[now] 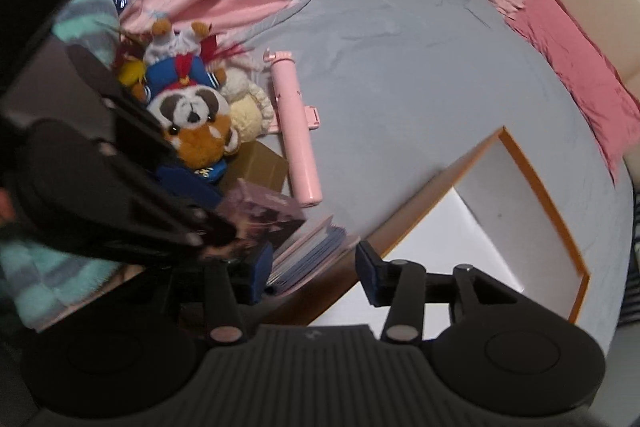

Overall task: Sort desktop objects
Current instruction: 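Grasp the pink pouch with the right gripper while the left gripper holds the purple box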

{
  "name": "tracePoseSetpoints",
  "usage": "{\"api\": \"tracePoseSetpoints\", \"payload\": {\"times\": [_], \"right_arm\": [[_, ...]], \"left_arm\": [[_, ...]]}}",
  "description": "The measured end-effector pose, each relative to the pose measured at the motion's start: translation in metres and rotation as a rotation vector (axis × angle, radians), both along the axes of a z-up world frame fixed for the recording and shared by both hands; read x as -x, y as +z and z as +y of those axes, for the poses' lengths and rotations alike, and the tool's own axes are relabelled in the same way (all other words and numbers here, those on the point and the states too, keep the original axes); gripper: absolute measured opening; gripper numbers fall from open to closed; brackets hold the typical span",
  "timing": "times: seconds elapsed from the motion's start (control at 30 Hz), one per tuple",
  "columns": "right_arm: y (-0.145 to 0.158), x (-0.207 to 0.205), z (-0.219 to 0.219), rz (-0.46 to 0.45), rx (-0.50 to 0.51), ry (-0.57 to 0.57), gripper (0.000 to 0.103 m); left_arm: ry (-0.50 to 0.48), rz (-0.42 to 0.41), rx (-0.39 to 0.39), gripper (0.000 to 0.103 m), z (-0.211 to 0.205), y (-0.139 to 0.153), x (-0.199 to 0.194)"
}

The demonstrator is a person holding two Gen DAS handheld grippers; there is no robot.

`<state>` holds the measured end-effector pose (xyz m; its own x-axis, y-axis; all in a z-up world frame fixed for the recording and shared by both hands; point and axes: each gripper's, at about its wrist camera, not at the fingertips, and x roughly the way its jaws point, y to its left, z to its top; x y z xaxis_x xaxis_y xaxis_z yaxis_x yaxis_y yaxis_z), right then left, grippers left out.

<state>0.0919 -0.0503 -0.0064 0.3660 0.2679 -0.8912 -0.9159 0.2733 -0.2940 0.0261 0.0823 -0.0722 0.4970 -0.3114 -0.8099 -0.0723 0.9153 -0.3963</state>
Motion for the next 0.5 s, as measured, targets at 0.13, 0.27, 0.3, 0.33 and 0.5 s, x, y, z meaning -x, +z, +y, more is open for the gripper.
{"api": "tracePoseSetpoints", "payload": {"times": [0.13, 0.27, 0.3, 0.33, 0.5], "right_arm": [[-0.014, -0.004, 0.017, -0.009, 0.106, 0.067, 0.058], [-0.026, -0.007, 0.027, -0.031, 0.195, 0.079, 0.063], [-0.027, -0.007, 0.029, -0.03, 0.207, 0.073, 0.063], [-0.026, -0.006, 0.03, -0.029, 0.217, 0.069, 0.061], [-0.021, -0.002, 0.028, -0.033, 0.224, 0.045, 0.049]], "left_arm": [[0.009, -0.006, 0.004, 0.023, 0.005, 0.001, 0.004], [0.04, -0.007, -0.079, 0.0, 0.006, 0.0, 0.009], [0.037, -0.006, -0.066, 0.0, 0.007, -0.001, 0.01], [0.033, -0.009, -0.062, 0.0, 0.007, 0.0, 0.011], [0.028, -0.02, -0.027, 0.0, 0.011, 0.0, 0.012]]}}
